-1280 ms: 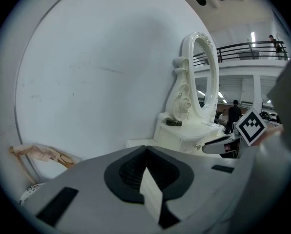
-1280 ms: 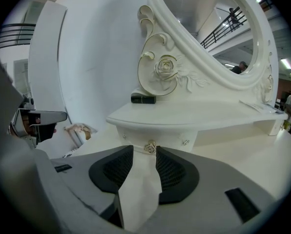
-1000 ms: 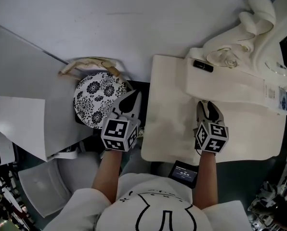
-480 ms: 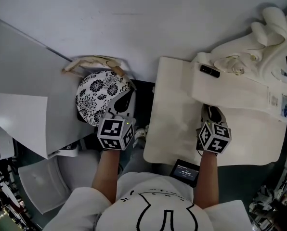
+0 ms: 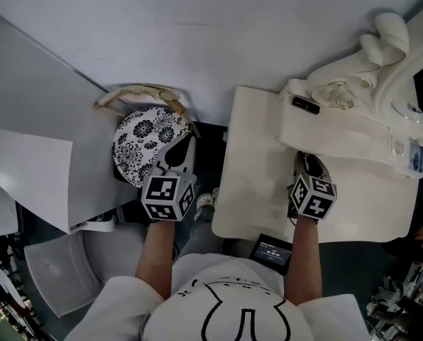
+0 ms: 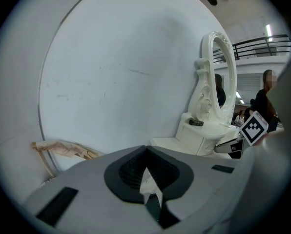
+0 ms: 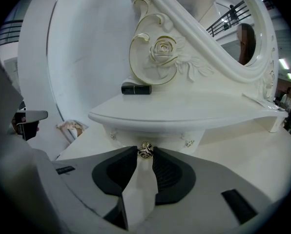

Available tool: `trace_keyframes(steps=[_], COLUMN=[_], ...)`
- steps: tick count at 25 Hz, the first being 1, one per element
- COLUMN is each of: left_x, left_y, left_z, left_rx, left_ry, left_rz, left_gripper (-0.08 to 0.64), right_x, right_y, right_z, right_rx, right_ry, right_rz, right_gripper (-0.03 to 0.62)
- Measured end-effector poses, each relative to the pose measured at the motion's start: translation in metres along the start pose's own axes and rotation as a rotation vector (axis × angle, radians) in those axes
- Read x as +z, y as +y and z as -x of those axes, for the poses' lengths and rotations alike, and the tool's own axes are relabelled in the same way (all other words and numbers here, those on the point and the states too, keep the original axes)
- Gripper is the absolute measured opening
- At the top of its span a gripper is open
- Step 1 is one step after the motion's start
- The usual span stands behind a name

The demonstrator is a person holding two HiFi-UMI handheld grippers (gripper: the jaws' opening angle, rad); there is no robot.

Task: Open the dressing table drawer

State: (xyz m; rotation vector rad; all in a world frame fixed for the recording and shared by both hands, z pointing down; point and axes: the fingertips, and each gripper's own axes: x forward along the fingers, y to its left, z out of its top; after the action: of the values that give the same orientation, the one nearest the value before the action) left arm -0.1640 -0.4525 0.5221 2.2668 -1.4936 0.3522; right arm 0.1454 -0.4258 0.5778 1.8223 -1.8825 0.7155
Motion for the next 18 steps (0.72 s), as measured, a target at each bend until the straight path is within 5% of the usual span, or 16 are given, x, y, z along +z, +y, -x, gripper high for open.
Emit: trace_keyframes(steps=[18], left_x=[-0.001], left_y=[-0.009], left_z=[0.025], left_rx=[-0.013], left_ry=[-0.018], left_rz=[-0.008], left_gripper=[0.028], right_x=[-0.020], right_y=[0.007], right_z=[0.025], right_rx=[0.001], right_ry=[0.014], right_rz=[-0.024], right_gripper=[0.120])
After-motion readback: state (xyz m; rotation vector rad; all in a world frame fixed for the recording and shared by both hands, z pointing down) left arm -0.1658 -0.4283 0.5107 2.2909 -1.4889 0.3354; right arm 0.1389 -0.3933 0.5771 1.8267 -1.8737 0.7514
